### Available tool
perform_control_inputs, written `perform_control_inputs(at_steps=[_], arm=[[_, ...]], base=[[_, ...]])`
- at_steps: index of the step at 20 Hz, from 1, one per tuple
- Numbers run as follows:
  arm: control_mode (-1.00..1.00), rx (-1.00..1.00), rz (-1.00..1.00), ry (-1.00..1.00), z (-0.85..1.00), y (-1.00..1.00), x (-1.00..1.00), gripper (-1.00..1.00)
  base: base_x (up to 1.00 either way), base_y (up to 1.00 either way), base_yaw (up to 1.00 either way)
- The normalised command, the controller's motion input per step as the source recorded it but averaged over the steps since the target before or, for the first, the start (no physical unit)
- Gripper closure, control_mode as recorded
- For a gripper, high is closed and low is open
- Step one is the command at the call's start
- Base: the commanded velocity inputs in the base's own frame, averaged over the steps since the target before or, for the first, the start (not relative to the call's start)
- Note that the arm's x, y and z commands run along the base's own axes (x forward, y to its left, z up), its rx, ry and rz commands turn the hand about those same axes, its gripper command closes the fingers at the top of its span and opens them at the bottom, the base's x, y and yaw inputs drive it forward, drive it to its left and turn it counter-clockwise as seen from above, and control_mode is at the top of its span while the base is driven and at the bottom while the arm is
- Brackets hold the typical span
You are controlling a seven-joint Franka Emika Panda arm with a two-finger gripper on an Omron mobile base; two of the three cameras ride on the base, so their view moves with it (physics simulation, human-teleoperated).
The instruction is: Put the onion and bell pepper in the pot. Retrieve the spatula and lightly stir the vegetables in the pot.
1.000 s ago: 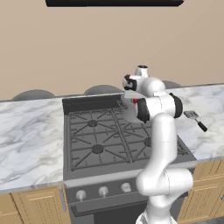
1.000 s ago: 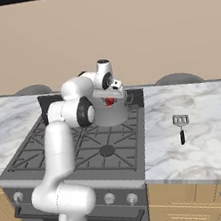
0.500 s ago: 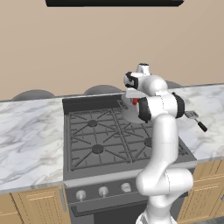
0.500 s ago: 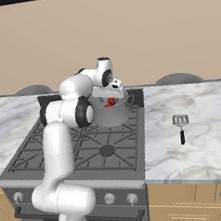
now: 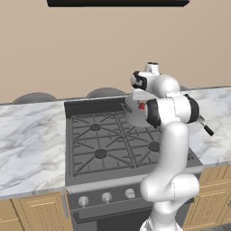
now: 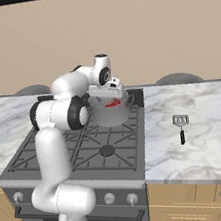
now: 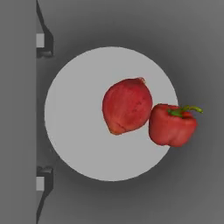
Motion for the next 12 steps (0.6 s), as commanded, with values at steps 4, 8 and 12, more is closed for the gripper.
perform_control_inputs(at_steps=[4,8,12], arm=[[-1.0,0.0,0.0,-0.13,0.5,-0.09,-0.79,-1.0],[-1.0,-0.01,0.0,-0.2,0.43,-0.38,-0.87,-1.0],[-1.0,-0.01,0.0,-0.1,0.32,-0.61,-0.75,-1.0]], base=[[0.0,0.0,0.0],[0.0,0.0,0.0],[0.0,0.0,0.0]])
